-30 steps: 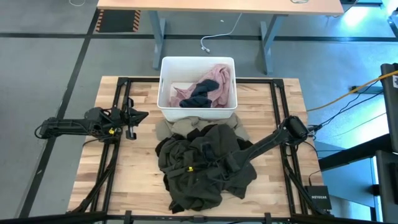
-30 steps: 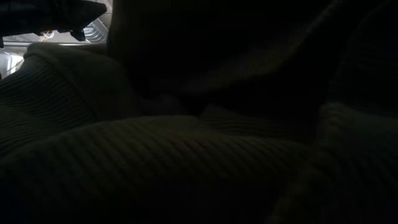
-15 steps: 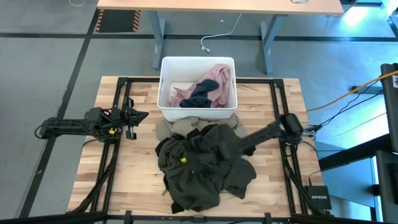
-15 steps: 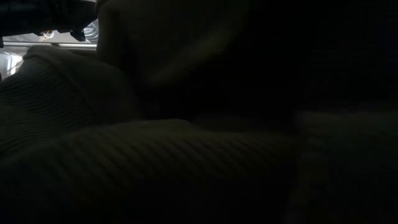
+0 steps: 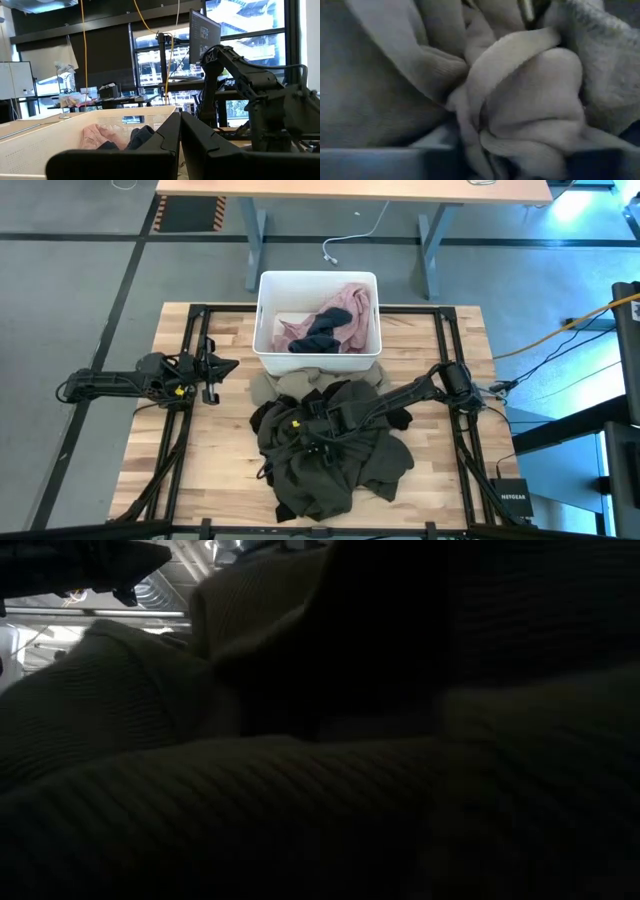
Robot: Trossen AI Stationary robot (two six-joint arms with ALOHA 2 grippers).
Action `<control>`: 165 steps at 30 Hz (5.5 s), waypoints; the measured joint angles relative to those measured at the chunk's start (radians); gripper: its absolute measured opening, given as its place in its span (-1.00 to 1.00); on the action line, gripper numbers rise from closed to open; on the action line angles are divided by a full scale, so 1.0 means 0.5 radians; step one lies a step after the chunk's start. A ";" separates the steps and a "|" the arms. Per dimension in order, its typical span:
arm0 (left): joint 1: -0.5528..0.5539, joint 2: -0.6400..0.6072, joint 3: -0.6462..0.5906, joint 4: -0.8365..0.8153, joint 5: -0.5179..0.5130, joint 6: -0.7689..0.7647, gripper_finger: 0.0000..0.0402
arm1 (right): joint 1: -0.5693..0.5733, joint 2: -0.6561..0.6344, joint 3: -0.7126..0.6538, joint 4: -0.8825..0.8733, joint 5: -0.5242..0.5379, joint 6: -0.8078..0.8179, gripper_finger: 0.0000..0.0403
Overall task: Sort clothes
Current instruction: Put the black hoodie into the white bin
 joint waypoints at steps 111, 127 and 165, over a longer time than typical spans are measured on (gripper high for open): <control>0.000 -0.001 -0.001 0.010 -0.014 -0.158 -0.96 | 0.299 -0.586 0.467 -1.308 1.120 0.887 0.28; 0.000 -0.001 -0.001 0.060 -0.022 -0.096 -0.96 | 0.345 -0.584 -0.431 -0.139 0.727 0.497 0.28; 0.000 -0.001 -0.001 0.061 -0.021 -0.113 -0.96 | 0.200 -0.502 0.846 -1.013 1.866 0.005 -0.87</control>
